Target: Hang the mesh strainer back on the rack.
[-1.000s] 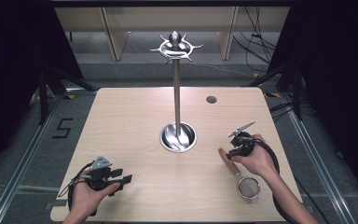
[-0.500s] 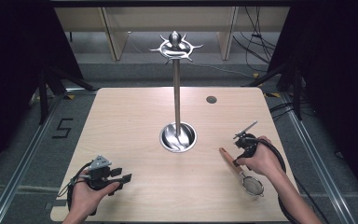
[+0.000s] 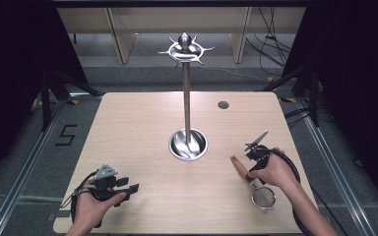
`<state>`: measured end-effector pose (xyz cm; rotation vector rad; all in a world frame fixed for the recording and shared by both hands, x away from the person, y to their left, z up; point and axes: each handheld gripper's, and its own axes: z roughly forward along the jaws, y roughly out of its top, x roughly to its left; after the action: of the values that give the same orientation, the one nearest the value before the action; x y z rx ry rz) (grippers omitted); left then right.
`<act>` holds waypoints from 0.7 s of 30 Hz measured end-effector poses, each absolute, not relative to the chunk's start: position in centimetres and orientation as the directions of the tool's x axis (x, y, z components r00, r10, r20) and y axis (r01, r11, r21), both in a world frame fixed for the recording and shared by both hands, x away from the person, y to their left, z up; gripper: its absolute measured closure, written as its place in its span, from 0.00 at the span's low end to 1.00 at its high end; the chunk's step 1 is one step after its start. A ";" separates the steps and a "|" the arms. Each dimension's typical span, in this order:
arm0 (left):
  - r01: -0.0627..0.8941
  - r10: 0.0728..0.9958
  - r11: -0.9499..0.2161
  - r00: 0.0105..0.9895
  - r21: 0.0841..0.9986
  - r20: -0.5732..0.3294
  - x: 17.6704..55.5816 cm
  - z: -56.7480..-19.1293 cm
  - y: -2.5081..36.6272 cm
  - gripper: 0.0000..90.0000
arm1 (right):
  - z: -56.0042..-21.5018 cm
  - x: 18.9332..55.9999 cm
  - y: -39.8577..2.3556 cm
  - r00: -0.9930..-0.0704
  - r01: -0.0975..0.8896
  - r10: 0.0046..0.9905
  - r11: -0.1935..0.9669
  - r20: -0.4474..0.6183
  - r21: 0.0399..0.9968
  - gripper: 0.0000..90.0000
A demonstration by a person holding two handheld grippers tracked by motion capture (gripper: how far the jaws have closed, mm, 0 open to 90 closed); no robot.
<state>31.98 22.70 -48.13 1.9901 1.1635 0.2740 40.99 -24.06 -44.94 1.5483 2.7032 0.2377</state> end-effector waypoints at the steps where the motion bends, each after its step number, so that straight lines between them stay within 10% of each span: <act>1: 0.636 0.809 -0.260 0.554 0.726 -0.196 32.0 -48.1 22.7 0.51 | -45.2 41.0 -24.1 -0.516 0.852 0.855 0.504 0.062 0.139 0.60; 21: 0.642 0.813 -0.275 0.553 0.716 -0.183 31.9 -48.0 22.7 0.51 | -46.7 41.7 -23.6 -0.489 0.870 0.870 0.481 0.060 0.110 0.74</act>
<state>31.89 22.70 -48.05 2.0113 1.1699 0.2803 41.69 -23.62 -46.66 1.5862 2.7003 0.1963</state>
